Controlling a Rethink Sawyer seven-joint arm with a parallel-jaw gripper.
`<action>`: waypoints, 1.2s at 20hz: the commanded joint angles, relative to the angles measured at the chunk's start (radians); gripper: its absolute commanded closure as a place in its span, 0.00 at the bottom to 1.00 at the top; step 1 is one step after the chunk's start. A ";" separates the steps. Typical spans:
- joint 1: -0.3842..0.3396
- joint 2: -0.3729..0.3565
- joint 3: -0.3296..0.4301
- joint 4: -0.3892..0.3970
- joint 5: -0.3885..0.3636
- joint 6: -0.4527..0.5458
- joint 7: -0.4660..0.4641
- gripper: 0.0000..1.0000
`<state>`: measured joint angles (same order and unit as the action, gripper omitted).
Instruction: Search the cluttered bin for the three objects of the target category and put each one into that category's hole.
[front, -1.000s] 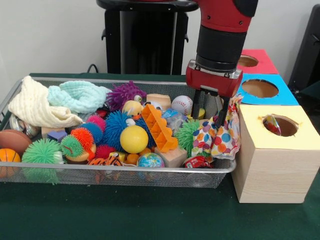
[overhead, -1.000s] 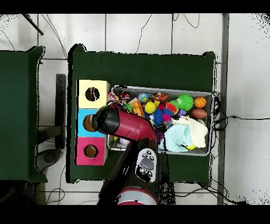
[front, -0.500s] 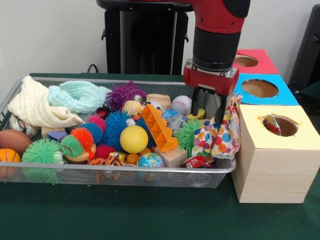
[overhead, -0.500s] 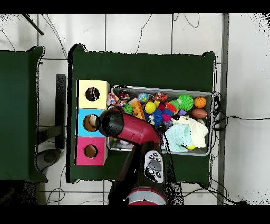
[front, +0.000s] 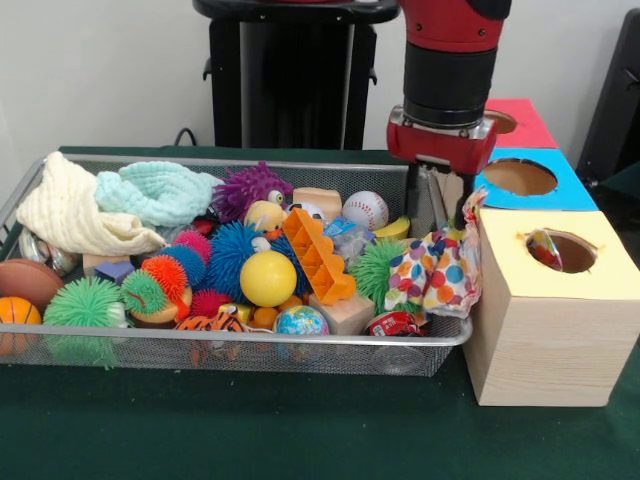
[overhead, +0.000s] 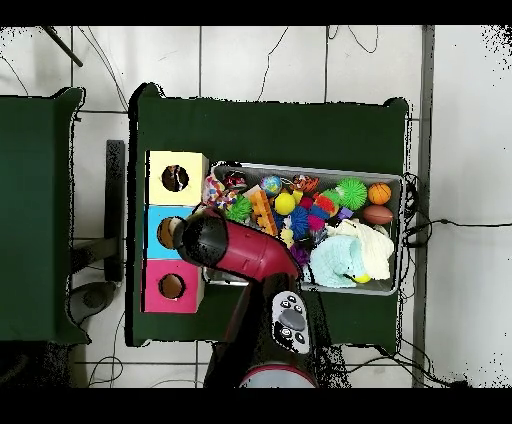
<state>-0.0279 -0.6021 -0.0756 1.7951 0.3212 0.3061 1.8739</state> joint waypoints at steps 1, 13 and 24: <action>-0.081 -0.062 0.196 0.118 0.094 0.054 0.179 0.00; -0.188 -0.037 0.348 0.123 0.063 -0.252 0.212 0.00; -0.241 0.000 0.403 0.093 -0.038 -0.492 0.242 0.00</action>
<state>-0.2375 -0.6351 0.1987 1.9019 0.3284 -0.1042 1.8739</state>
